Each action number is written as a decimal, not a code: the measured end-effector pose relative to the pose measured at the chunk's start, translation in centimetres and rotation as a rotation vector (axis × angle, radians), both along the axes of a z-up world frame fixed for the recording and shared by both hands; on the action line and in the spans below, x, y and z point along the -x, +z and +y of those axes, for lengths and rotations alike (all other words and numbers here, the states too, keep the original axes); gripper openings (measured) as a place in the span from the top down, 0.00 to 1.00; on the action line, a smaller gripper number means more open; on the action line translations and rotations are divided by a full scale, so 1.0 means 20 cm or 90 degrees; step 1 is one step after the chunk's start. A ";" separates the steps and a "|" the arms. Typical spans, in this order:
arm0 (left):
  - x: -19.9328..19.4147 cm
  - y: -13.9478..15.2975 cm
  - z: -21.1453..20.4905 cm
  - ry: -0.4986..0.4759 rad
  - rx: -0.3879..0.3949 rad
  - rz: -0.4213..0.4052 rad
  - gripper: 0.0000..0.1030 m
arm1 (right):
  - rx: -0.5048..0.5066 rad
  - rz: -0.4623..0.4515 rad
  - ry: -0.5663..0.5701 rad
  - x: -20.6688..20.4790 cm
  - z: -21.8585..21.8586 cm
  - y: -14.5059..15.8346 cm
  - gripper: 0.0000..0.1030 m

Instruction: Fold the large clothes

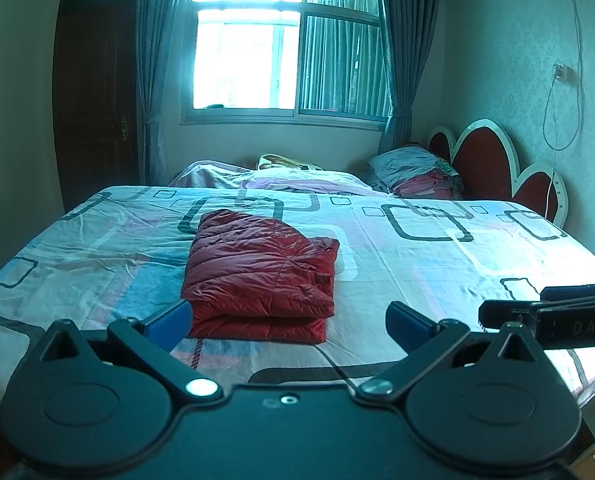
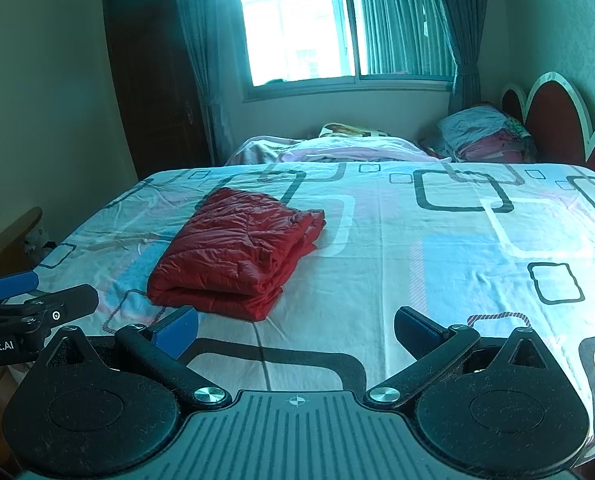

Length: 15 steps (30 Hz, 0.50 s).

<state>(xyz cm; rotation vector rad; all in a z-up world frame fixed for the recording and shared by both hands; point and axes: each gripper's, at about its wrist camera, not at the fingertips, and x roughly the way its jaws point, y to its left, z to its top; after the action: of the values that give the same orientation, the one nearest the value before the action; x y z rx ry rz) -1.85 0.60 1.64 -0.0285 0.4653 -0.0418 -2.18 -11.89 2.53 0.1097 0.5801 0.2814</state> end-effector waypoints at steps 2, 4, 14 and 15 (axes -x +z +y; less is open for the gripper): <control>0.00 0.00 0.00 0.000 -0.001 0.000 0.00 | 0.001 0.000 0.000 0.00 0.00 0.00 0.00; 0.00 0.00 0.00 0.001 0.000 -0.001 0.00 | 0.000 -0.001 0.000 0.00 0.00 0.00 0.00; 0.00 0.01 -0.01 0.003 -0.001 -0.004 0.00 | -0.001 -0.002 -0.001 0.00 0.00 0.01 0.00; -0.01 0.01 -0.01 0.003 -0.001 -0.005 0.00 | -0.001 -0.002 -0.001 0.00 0.00 0.01 0.00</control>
<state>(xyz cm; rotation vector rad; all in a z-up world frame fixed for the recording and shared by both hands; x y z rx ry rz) -1.72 0.39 1.80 -0.0278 0.4580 -0.0371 -2.17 -11.94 2.71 0.1114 0.5767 0.2802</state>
